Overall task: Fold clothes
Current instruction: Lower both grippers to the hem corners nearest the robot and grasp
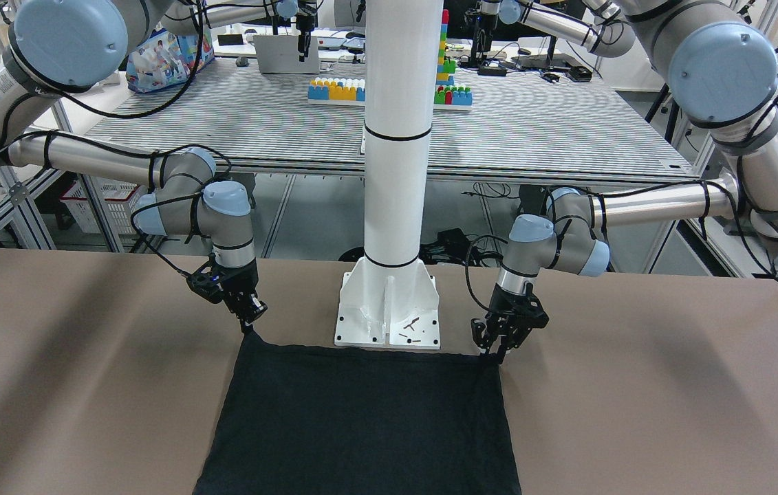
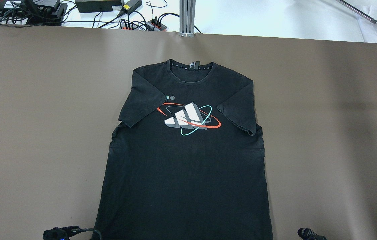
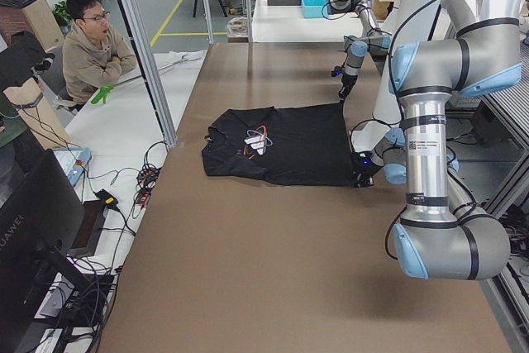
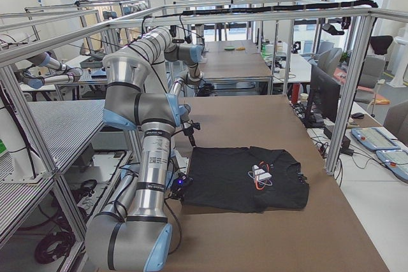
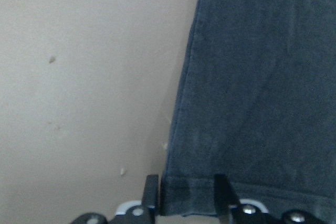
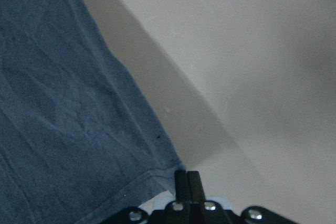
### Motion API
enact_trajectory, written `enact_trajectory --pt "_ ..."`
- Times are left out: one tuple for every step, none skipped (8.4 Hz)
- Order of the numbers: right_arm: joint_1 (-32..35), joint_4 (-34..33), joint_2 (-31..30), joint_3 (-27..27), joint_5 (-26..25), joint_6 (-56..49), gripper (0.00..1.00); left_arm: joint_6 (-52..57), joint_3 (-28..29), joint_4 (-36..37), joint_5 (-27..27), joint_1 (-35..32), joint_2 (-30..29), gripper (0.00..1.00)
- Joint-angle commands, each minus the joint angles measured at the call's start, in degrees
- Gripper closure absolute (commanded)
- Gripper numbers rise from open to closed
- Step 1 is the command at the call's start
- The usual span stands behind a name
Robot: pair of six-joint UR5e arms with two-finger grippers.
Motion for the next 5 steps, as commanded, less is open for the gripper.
enact_trajectory --pt "-0.1 0.0 0.1 0.1 -0.1 0.7 1.00 -0.1 -0.1 0.0 0.9 0.8 0.1 0.53" --pt "0.0 -0.1 0.1 0.1 -0.1 1.3 1.00 -0.1 0.1 0.0 0.9 0.9 0.1 0.53" --pt "0.0 -0.1 0.1 0.1 -0.1 1.3 1.00 -0.1 0.1 0.0 0.9 0.9 0.1 0.54" --pt "0.0 -0.1 0.1 0.0 -0.1 1.3 1.00 -0.1 0.1 0.0 0.9 0.9 0.1 0.71" --pt "0.0 -0.1 0.1 0.0 -0.1 1.3 1.00 -0.2 0.1 0.0 0.7 0.9 0.1 0.90"
